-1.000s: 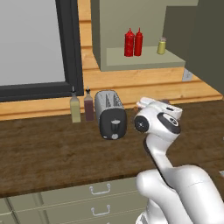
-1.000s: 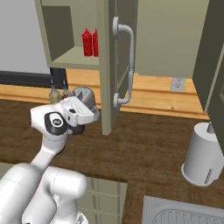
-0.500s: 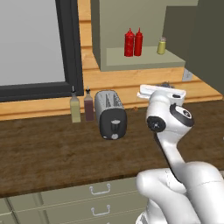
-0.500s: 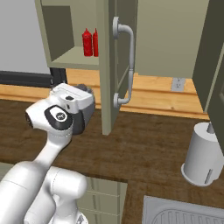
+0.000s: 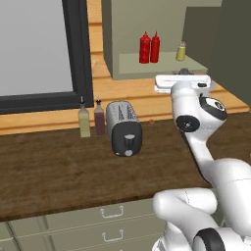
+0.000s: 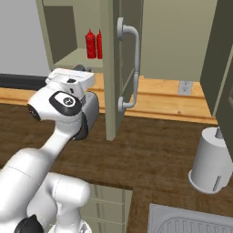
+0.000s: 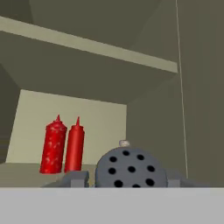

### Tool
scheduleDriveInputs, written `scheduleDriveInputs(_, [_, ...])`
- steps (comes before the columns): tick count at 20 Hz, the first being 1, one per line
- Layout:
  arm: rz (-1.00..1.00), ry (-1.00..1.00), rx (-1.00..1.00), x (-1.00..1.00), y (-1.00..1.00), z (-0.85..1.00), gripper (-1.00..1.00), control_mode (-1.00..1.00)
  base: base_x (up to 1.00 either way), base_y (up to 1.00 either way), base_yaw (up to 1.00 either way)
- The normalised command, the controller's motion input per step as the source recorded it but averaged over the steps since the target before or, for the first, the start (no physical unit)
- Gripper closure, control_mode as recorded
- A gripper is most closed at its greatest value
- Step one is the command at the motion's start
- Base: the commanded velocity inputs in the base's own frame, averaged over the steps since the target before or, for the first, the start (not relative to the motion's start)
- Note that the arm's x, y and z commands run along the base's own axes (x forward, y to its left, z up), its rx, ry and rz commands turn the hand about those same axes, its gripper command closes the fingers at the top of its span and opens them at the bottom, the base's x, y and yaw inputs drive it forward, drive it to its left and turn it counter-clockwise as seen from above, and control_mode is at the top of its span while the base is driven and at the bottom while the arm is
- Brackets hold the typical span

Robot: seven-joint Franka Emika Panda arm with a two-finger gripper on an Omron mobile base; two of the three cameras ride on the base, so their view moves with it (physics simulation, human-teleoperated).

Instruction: Put the shaker and condiment bottle from the counter next to their counterparts in the cabinet.

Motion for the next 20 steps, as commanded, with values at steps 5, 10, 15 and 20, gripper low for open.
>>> scheduleDriveInputs(5, [0.06, -0.01, -0.04, 0.0, 0.25, 0.87, 1.0, -1.0, 0.0, 0.0, 0.0])
scheduleDriveInputs(10, [0.0, 0.04, 0.0, -0.02, 0.22, 0.77, 1.0, -1.0, 0.0, 0.0, 0.0])
scheduleDriveInputs(15, [0.0, 0.15, 0.0, 0.03, 0.25, 0.37, 1.0, -1.0, 0.0, 0.0, 0.0])
scheduleDriveInputs(20, [0.0, 0.1, 0.01, 0.02, 0.02, -0.03, 1.0, -1.0, 0.0, 0.0, 0.0])
